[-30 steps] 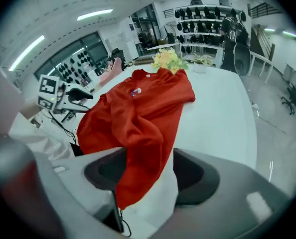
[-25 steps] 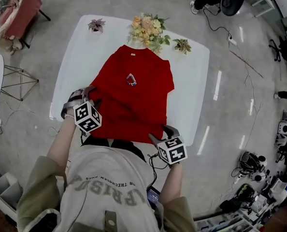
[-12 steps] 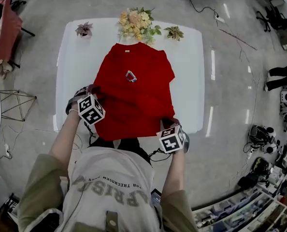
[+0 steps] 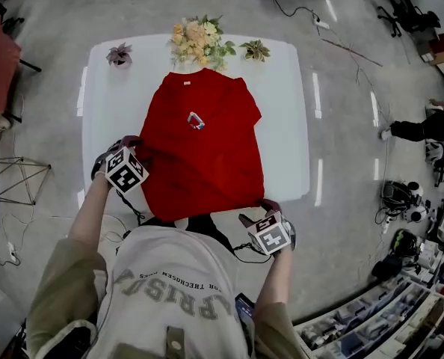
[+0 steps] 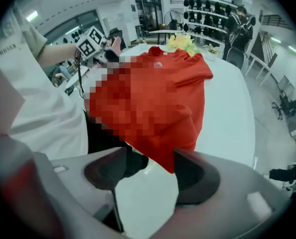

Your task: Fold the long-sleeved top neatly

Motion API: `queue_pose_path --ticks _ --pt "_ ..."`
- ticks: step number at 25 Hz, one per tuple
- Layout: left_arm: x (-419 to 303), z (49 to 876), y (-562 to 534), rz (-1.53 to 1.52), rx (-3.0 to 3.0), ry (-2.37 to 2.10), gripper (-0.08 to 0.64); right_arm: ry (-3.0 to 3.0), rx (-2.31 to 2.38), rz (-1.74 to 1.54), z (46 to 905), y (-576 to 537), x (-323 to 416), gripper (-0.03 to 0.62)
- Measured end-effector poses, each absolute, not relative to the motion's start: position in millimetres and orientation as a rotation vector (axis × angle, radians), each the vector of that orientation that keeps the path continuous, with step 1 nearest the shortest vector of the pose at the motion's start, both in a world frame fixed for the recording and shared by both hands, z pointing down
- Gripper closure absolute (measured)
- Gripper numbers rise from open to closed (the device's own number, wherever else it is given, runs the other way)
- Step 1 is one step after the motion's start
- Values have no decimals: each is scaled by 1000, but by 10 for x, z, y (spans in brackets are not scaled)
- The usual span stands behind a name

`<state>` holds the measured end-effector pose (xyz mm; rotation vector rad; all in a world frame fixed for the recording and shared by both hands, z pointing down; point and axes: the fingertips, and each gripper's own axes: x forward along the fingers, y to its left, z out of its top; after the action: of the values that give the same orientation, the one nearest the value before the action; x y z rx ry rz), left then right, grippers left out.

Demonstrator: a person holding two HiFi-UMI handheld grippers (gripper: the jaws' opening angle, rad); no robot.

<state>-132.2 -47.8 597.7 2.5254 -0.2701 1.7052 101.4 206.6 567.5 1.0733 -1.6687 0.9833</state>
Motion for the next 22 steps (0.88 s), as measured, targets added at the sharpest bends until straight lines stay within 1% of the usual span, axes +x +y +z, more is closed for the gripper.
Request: queue_pose_path --ticks 1,4,6,8,9,10,11,13,16,17,19,20,22 --pt "-1304 5880 -497 1675 2546 -265 328 -1712 1106 980 5543 2008 1015 305" --pt "-1072 5560 -688 1519 2632 -301 330 -1840 1319 924 5198 1602 1182 305" --pt "-839 5507 -829 1477 2652 -318 330 -1857 1367 920 5248 1333 1291 316" --pt "-664 5635 -866 1529 2617 -285 330 -1835 1279 939 5465 1200 1287 330" --pt "-623 5739 -861 1575 2584 -262 330 -1817 1226 942 5575 1169 1277 397" --pt "-613 5848 -861 1621 2547 -246 330 -1794 1181 945 5672 1152 1278 486" --pt "-627 5947 -877 1652 2514 -245 330 -1773 1146 949 5747 1142 1292 527" --pt "-683 6070 -953 1651 2464 -286 330 -1757 1119 944 5798 1095 1348 558" --pt "-782 6093 -1091 1591 2404 -387 328 -1771 1187 901 5704 917 1481 568" --pt "-807 6105 -1127 1569 2389 -415 302 -1762 1206 894 5715 872 1528 568" --pt "-829 6122 -1167 1516 2362 -460 299 -1740 1171 886 5838 854 1559 567" --pt "-833 6120 -1166 1511 2351 -479 299 -1743 1131 875 5889 862 1542 558" --pt "-846 6098 -1150 1542 2339 -519 299 -1799 1060 842 5851 853 1516 502"
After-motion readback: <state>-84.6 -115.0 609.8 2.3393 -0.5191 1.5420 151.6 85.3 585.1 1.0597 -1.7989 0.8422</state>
